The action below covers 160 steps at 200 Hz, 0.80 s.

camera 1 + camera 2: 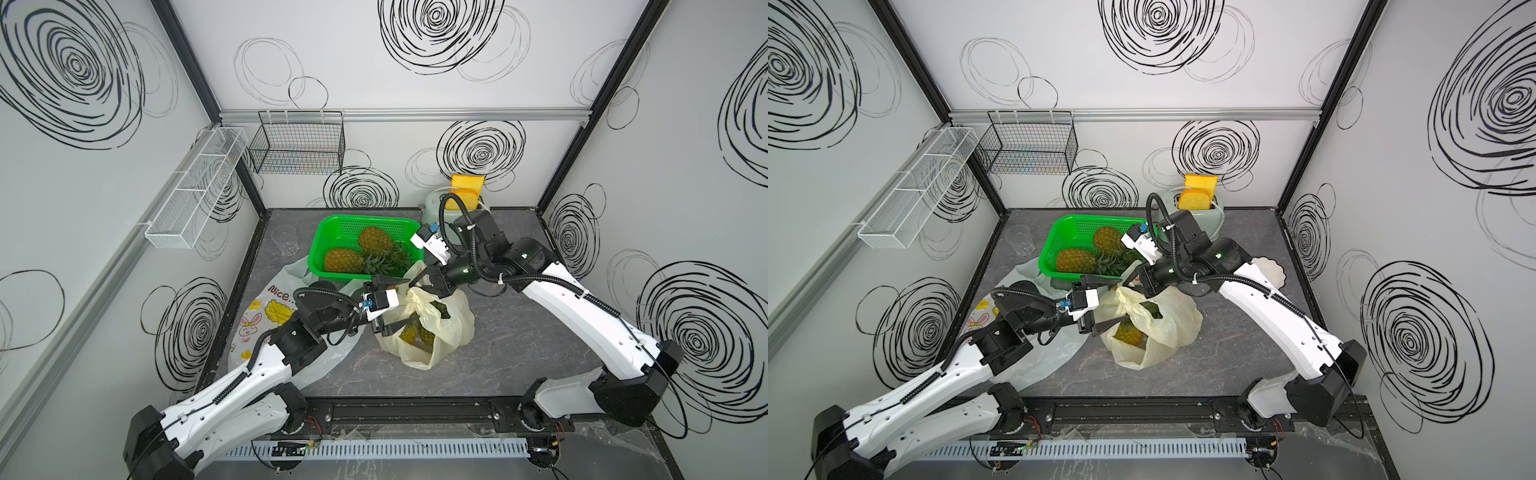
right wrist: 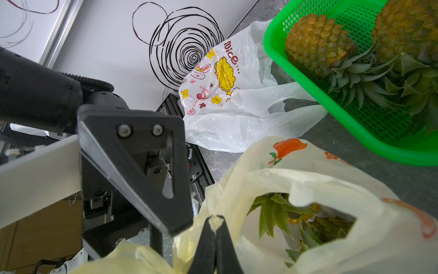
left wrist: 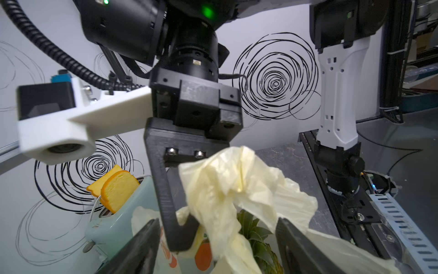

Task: Place the pineapple into a plastic bag & tie a knot
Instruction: Cross the plastic bag at the center of the board.

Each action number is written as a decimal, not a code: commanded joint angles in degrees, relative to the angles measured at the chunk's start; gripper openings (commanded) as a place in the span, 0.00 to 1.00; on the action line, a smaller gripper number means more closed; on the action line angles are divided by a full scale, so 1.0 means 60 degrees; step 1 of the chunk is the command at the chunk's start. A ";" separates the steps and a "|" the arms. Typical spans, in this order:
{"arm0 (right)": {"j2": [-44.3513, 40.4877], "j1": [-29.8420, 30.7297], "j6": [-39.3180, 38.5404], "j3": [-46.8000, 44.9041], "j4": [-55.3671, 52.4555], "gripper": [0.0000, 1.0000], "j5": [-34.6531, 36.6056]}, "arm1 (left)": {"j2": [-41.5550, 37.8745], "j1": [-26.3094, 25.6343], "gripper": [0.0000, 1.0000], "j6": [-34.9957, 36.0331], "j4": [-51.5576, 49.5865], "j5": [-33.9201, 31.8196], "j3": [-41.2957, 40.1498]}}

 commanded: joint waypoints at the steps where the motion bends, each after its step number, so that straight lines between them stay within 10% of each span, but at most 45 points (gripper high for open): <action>1: 0.0025 0.0057 -0.0079 -0.0058 -0.0284 0.00 0.0061 | -0.0113 0.0186 0.85 -0.0700 0.0597 -0.0125 0.0561; 160: 0.0276 0.0117 -0.0092 0.0093 -0.0327 0.00 0.0171 | 0.1081 0.0116 0.73 -0.1629 -0.1593 0.2015 0.2098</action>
